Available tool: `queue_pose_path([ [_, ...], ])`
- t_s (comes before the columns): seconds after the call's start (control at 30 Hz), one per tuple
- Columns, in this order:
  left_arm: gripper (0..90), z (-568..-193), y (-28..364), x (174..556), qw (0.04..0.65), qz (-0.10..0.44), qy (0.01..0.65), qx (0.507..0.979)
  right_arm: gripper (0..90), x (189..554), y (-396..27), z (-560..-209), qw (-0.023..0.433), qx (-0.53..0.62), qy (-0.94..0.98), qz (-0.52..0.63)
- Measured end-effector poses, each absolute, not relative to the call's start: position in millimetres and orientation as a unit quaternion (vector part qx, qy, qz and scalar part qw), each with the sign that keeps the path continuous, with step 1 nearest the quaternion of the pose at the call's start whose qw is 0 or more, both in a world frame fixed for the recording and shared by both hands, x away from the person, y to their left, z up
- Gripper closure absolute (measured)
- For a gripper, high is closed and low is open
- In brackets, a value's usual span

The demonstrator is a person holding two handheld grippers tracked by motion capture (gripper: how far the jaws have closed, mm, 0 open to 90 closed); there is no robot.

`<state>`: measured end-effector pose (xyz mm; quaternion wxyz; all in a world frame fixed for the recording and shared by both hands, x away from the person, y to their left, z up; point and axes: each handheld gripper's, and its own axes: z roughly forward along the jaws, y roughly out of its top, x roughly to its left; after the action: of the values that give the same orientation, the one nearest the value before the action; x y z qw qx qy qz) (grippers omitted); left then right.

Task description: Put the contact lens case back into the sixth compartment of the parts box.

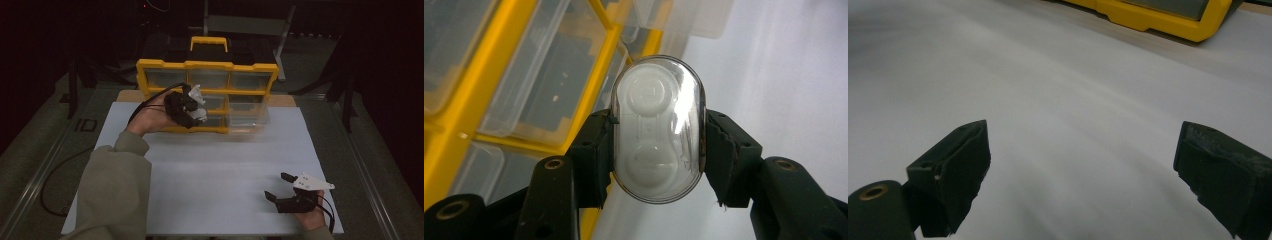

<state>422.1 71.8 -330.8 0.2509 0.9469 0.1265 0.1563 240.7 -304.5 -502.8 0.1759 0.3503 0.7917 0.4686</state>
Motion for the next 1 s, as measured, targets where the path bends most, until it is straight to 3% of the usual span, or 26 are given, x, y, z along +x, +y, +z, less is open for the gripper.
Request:
queue_pose_path([
  [1.0, 49.3, -302, 43, 439, 0.268, 0.139, 0.114, 0.947, 7.7, 241, -305, -503, 0.172, 0.354, 0.788, 0.472],
])
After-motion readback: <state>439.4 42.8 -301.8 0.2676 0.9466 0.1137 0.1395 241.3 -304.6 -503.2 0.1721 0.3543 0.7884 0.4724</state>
